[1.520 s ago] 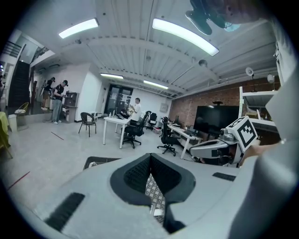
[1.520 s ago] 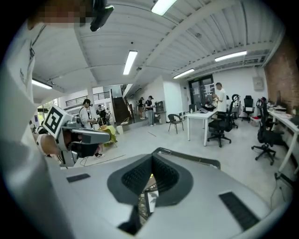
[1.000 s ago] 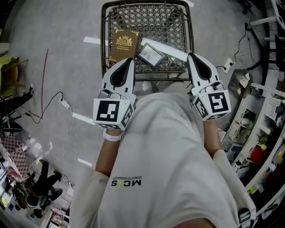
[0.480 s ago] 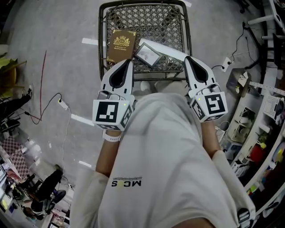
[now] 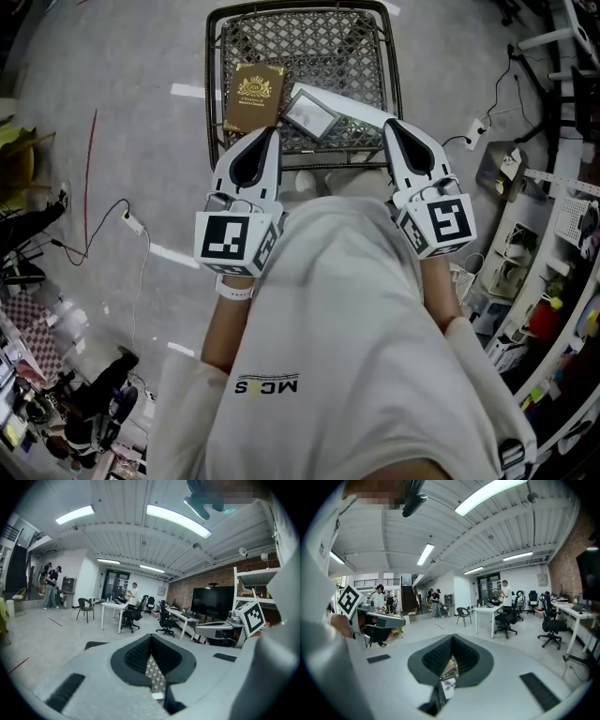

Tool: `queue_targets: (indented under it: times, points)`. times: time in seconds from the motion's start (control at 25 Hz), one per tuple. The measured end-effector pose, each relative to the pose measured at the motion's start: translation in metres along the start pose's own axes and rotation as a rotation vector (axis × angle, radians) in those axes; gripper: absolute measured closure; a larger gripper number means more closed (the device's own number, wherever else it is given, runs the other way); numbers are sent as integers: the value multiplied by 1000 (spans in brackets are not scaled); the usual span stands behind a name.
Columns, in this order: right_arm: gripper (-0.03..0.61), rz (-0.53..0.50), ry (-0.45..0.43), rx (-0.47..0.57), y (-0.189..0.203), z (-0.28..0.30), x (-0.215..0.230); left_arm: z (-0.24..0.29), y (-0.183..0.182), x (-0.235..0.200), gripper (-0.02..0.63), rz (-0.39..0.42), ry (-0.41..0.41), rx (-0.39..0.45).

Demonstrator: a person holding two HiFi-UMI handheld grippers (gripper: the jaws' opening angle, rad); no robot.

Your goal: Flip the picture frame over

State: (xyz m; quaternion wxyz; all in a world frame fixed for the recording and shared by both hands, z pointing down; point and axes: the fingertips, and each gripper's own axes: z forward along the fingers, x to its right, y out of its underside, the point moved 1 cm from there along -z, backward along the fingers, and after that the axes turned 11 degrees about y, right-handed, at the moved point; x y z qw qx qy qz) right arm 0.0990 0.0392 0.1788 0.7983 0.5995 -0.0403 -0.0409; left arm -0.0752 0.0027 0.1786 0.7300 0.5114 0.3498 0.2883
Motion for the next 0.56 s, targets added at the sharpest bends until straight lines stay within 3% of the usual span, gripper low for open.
queue_targets:
  times: [0.56]
  points:
    - [561,-8,21,-3,0,-4,1,0,2,1,594,-9,11,10]
